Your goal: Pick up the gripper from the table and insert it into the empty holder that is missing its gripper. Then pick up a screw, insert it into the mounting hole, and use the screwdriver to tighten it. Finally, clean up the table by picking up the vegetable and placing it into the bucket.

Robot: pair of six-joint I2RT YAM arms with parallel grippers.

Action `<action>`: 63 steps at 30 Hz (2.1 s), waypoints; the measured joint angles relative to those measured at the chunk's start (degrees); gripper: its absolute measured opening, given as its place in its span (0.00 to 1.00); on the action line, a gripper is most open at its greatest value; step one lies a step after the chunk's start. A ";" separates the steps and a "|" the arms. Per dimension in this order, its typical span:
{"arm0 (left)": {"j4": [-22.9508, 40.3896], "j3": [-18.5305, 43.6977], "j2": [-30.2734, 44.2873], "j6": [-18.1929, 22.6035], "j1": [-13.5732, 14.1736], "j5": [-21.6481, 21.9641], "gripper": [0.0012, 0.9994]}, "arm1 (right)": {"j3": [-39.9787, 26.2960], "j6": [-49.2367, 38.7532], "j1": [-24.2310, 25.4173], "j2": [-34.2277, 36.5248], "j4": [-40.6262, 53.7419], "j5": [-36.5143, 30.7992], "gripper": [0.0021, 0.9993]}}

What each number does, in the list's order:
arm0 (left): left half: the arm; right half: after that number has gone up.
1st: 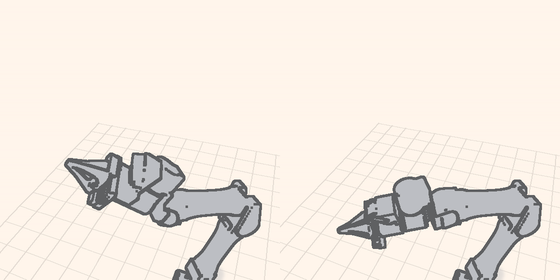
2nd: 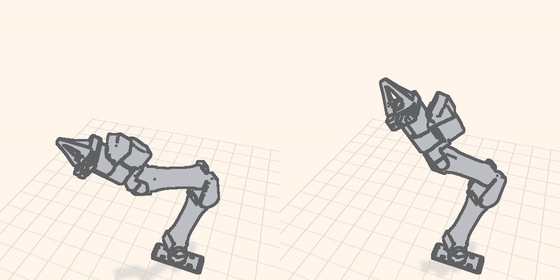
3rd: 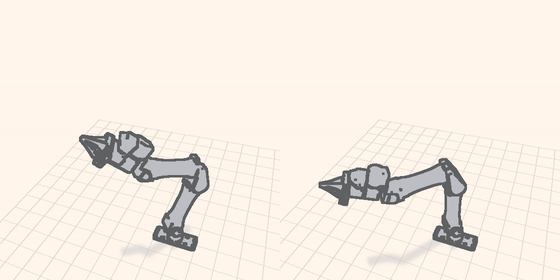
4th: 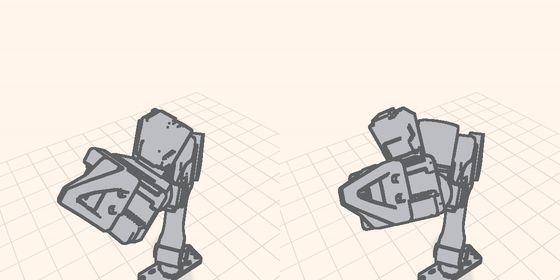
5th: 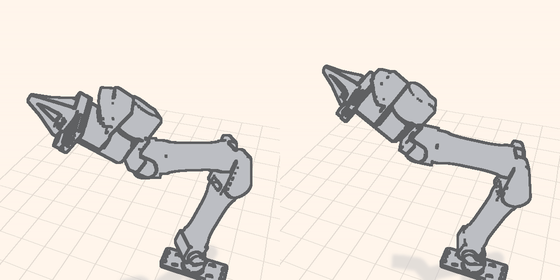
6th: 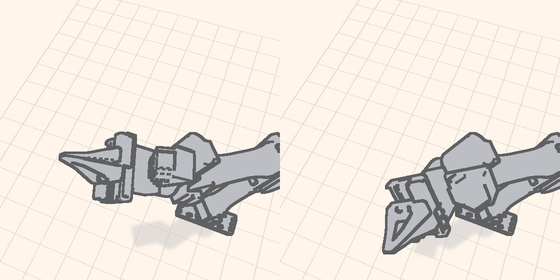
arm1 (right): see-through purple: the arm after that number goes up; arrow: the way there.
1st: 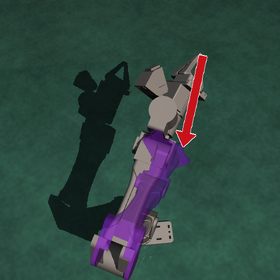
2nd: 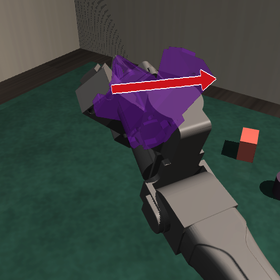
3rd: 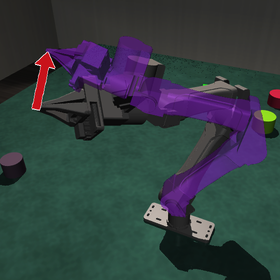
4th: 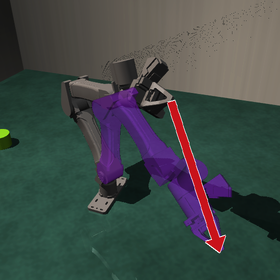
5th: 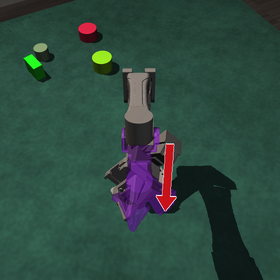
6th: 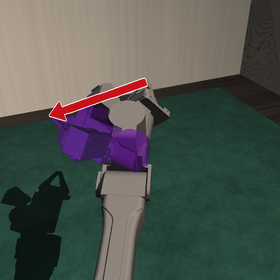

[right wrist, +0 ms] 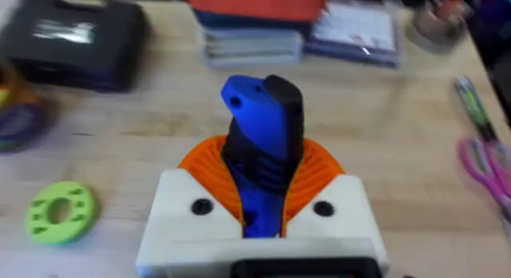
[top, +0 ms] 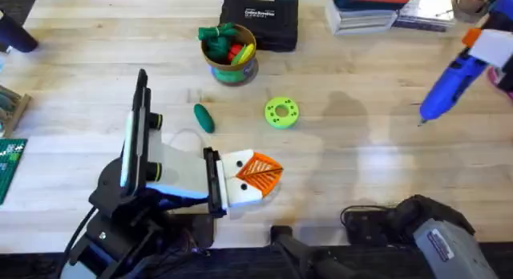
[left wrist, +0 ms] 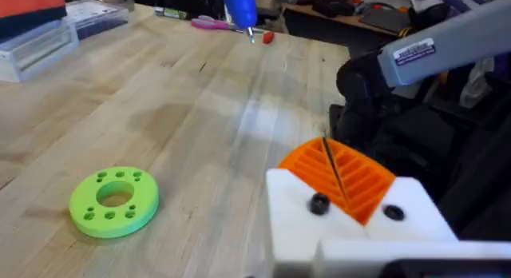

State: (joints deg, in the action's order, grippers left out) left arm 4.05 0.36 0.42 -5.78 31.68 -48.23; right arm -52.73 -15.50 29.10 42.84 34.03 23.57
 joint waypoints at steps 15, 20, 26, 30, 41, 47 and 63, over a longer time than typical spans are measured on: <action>0.00 0.00 -0.02 0.00 0.00 0.00 0.00 | 4.94 13.71 -30.38 -13.56 -18.68 3.74 0.18; 0.00 0.00 -0.02 0.00 0.00 0.00 0.00 | 5.89 15.80 -40.80 -13.54 -24.94 2.89 0.18; 0.00 0.00 -0.02 0.00 0.00 0.00 0.00 | 12.22 18.63 -53.98 -13.52 -35.67 -0.89 0.18; 0.00 0.00 -0.02 0.00 0.00 0.00 0.00 | 15.74 20.27 -62.91 -13.37 -42.49 -4.61 0.18; 0.00 0.00 -0.02 0.00 0.00 0.00 0.00 | 15.93 21.50 -79.22 -7.47 -52.07 -7.70 0.18; 0.00 0.00 -0.02 0.00 0.00 0.00 0.00 | 15.93 21.53 -83.21 -2.05 -56.26 -7.69 0.18; 0.00 0.00 -0.02 0.00 0.00 0.00 0.00 | 15.93 21.46 -84.34 3.36 -58.02 -7.69 0.18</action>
State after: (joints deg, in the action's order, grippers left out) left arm 4.05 0.36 0.40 -5.78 31.68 -48.23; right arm -36.80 5.96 -55.24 46.20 -23.99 15.88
